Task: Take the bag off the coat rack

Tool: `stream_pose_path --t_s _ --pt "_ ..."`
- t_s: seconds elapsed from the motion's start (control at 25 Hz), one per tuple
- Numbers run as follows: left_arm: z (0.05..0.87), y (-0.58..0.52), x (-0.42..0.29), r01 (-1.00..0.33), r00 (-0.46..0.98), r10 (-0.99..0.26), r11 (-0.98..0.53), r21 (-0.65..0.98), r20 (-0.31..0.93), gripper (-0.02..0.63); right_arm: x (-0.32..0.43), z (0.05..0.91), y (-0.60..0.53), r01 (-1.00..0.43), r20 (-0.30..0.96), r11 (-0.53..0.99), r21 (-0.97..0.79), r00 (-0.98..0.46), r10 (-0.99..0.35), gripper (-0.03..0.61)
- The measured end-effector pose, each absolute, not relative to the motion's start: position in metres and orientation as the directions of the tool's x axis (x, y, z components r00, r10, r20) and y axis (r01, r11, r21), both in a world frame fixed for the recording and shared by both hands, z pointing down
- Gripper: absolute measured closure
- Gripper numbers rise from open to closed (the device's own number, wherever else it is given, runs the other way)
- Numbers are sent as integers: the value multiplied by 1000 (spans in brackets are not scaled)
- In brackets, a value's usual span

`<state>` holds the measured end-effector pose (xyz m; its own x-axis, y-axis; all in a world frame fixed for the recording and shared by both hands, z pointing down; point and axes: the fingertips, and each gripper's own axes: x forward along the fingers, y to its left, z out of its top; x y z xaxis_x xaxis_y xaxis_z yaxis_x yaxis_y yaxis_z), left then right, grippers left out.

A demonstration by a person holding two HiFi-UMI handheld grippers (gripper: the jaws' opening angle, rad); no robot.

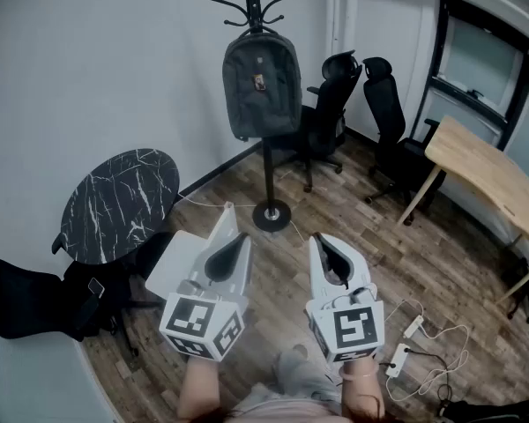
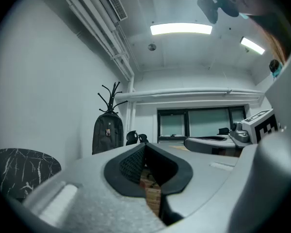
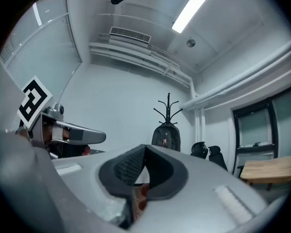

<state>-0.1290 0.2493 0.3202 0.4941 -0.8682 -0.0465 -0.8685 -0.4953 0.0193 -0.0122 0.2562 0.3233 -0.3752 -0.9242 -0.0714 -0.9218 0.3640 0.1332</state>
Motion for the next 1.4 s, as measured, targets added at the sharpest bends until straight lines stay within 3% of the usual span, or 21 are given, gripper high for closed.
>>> stream_pose_path --t_s 0.2,0.56,1.4 --pt "321 259 -136 -874 483 -874 -485 22 -54 607 -24 314 266 -912 -141 387 138 -405 -903 577" --pt "322 210 -129 -886 463 -884 -464 2 -59 607 -9 322 216 -914 -137 389 115 -403 -905 575" --pt "305 73 -41 -921 388 -918 -389 0 -86 606 71 309 72 -863 -179 502 57 -504 -845 575"
